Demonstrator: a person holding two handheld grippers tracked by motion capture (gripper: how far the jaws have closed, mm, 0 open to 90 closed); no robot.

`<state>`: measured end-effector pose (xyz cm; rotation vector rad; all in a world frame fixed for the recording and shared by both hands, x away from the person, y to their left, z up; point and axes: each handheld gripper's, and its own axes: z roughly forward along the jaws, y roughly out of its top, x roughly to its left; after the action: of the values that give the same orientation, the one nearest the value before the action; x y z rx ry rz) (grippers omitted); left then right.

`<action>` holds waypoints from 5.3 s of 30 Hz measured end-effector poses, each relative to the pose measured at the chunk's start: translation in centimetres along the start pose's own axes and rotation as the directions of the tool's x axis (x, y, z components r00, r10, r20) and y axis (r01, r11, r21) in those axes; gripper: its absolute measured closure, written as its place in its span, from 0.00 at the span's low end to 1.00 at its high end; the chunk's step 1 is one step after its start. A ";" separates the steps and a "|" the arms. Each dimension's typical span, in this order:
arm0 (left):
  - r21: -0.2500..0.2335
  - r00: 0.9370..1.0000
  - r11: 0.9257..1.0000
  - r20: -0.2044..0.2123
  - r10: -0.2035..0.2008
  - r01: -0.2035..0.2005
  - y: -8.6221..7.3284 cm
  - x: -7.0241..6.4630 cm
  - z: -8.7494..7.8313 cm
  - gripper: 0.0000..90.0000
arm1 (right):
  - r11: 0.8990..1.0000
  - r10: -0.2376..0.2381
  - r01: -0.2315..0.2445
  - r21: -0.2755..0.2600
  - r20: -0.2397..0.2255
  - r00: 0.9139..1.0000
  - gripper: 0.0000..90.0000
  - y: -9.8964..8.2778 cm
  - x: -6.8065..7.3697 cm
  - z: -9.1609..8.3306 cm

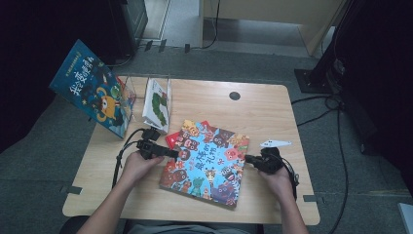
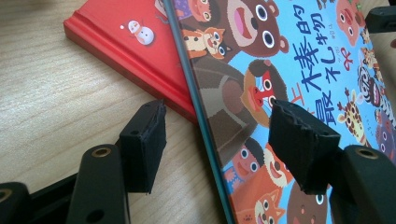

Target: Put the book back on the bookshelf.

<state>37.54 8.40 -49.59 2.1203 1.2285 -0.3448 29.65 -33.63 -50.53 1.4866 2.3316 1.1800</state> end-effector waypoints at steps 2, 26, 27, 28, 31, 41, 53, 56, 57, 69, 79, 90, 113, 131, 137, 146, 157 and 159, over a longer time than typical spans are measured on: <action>0.000 1.000 1.000 0.001 -0.002 0.002 0.0 0.0 0.0 0.42 | 1.000 0.002 -0.002 -0.004 0.003 1.000 1.00 0.1 0.1 0.1; 0.021 0.999 0.999 0.013 -0.031 0.031 -0.3 -0.1 0.0 0.50 | 1.000 -0.019 0.019 -0.005 -0.005 1.000 1.00 0.3 0.9 0.8; 0.025 1.000 0.999 0.013 -0.027 0.027 -0.3 -0.1 0.0 0.51 | 1.000 -0.018 0.018 -0.003 -0.006 1.000 1.00 0.3 0.9 0.8; 0.025 1.000 0.999 0.012 -0.025 0.024 -0.3 -0.1 0.0 0.51 | 1.000 -0.021 0.021 0.000 -0.011 1.000 1.00 0.3 0.9 0.8; 0.024 1.000 0.999 0.012 -0.023 0.023 -0.3 -0.1 0.0 0.51 | 0.999 -0.044 0.044 0.015 -0.022 0.999 1.00 0.2 1.0 0.6; 0.050 0.999 0.999 -0.055 -0.002 0.005 -0.1 -0.9 0.0 0.54 | 0.998 -0.056 0.056 -0.002 -0.009 0.998 1.00 0.1 1.2 0.8; -0.027 0.998 0.998 0.034 -0.053 0.054 0.4 -1.1 -3.8 0.62 | 0.999 -0.041 0.040 -0.015 -0.064 0.997 1.00 0.4 0.9 1.9; -0.021 0.985 0.995 0.145 -0.094 0.098 0.5 -0.9 -4.0 0.62 | 0.999 -0.050 0.049 -0.023 -0.062 0.997 1.00 0.6 1.2 2.4; -0.033 0.981 0.994 0.172 -0.093 0.100 0.6 -1.0 -4.1 0.63 | 0.999 -0.049 0.047 -0.027 -0.069 0.996 1.00 0.7 1.3 2.5; -0.013 0.989 0.998 0.138 -0.055 0.057 4.2 -3.7 -7.4 0.73 | 0.995 -0.091 0.084 -0.060 -0.122 0.988 1.00 1.2 2.3 3.5; 0.056 0.988 0.998 0.155 -0.010 0.001 6.5 -5.6 -7.8 0.78 | 0.988 -0.139 0.129 -0.084 -0.126 0.982 1.00 1.4 3.6 4.6; 0.162 0.992 0.984 0.108 0.062 -0.080 10.1 -7.8 -9.6 0.86 | 0.981 -0.192 0.188 -0.047 -0.101 0.976 0.92 2.1 3.5 4.1; 0.244 0.983 0.952 0.038 0.182 -0.186 11.1 -10.1 -14.9 0.91 | 0.980 -0.195 0.190 -0.064 -0.083 0.977 0.68 2.3 3.3 4.5; 0.123 0.999 0.992 -0.038 0.015 -0.010 7.5 -5.9 -22.8 0.91 | 0.973 -0.216 0.213 -0.088 -0.027 0.976 0.58 3.6 3.4 6.6; 0.109 0.996 0.994 -0.081 -0.024 0.033 6.5 -4.9 -24.6 0.91 | 0.975 -0.212 0.210 -0.073 -0.024 0.977 0.57 4.1 3.4 7.0; 0.060 0.987 0.992 -0.122 -0.104 0.111 4.8 -2.9 -27.4 0.91 | 0.978 -0.201 0.198 -0.069 -0.047 0.978 0.54 4.3 3.1 7.2; 0.012 0.977 0.984 -0.120 -0.176 0.179 3.1 -0.3 -30.3 0.90 | 0.975 -0.215 0.213 -0.071 -0.033 0.976 0.50 4.2 3.2 7.2; 0.015 0.977 0.984 -0.121 -0.176 0.179 3.0 -0.3 -30.5 0.91 | 0.973 -0.221 0.219 -0.072 -0.030 0.975 0.50 4.2 3.2 7.2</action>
<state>37.03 27.13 -25.33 2.0831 1.4960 -0.3164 34.58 -26.25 -51.71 1.1575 2.3803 1.2240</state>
